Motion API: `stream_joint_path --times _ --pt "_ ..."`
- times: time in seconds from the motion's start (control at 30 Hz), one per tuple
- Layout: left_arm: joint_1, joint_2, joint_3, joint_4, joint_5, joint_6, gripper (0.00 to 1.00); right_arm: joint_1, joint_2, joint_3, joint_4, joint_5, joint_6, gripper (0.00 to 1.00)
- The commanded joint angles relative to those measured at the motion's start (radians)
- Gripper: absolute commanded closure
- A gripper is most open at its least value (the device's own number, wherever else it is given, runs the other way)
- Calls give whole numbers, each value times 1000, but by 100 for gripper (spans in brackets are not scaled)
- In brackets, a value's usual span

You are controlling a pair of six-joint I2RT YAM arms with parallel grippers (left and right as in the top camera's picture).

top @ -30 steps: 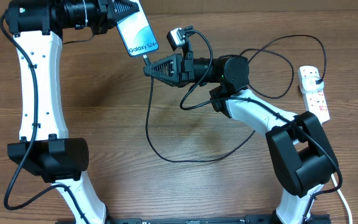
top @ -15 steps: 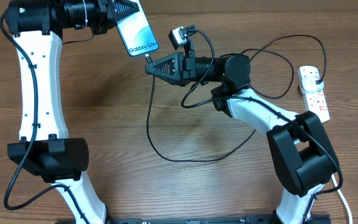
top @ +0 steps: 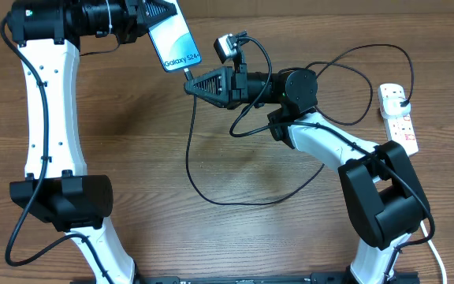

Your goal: Plug charger to phone and switch on socket

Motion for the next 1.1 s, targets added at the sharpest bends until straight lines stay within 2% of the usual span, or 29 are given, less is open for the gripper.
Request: stream_joint_path --times 0.0,1.07 --pt "-13 -17 6 3 13 12 96 -6 0 31 4 14 -6 96" --pt "-32 -17 6 0 42 28 96 -21 0 31 4 40 -5 96"
